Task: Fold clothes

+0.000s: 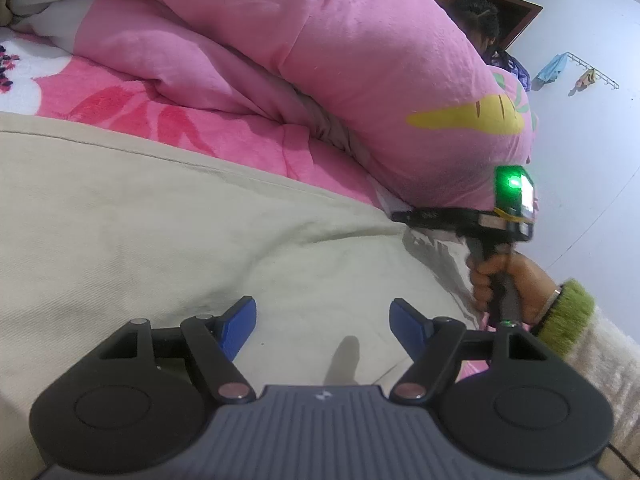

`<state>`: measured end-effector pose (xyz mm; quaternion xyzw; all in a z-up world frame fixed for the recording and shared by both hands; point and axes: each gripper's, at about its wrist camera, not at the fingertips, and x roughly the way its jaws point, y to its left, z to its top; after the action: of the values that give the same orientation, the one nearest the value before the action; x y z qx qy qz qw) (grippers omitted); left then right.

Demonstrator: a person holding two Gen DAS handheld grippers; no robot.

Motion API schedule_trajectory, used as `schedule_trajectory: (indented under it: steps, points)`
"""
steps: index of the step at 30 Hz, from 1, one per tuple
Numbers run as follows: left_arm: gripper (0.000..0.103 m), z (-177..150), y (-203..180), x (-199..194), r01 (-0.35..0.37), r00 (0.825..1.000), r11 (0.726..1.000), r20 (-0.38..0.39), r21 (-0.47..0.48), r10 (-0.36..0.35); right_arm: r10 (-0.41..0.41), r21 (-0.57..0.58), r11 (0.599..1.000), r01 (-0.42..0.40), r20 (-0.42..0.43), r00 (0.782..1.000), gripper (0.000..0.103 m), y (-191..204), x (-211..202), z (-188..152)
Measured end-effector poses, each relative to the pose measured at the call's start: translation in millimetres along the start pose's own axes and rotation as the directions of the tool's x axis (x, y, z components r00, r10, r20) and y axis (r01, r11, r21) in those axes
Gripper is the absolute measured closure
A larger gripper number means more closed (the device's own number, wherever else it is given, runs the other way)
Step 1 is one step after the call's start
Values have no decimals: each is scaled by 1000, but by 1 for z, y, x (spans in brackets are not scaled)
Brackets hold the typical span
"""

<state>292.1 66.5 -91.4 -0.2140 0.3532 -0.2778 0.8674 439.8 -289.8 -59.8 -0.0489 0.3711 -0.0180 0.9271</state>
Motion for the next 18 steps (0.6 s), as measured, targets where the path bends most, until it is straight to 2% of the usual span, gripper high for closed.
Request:
schedule_trajectory:
  steps: [2, 8, 11, 13, 16, 18]
  points:
    - [28, 0, 1, 0, 3, 1000, 1000, 1, -3, -3, -20, -3, 1000, 20, 21, 1000, 87, 7, -4, 4]
    - [28, 1, 1, 0, 5, 1000, 1000, 1, -9, -5, 94, -84, 993, -86, 97, 991, 84, 36, -73, 1]
    - [28, 1, 0, 1, 4, 1000, 1000, 0, -7, -4, 229, -119, 967, -225, 16, 973, 82, 62, -91, -9]
    - [27, 1, 1, 1, 5, 1000, 1000, 1, -8, -5, 274, -128, 951, -281, -66, 959, 82, 81, -79, -15]
    - [28, 1, 2, 1, 6, 1000, 1000, 0, -11, -6, 263, -153, 947, -284, -144, 954, 81, 106, -48, -18]
    - [28, 1, 2, 1, 8, 1000, 1000, 1, -14, -8, 257, -130, 953, -272, -119, 959, 82, 112, -39, -9]
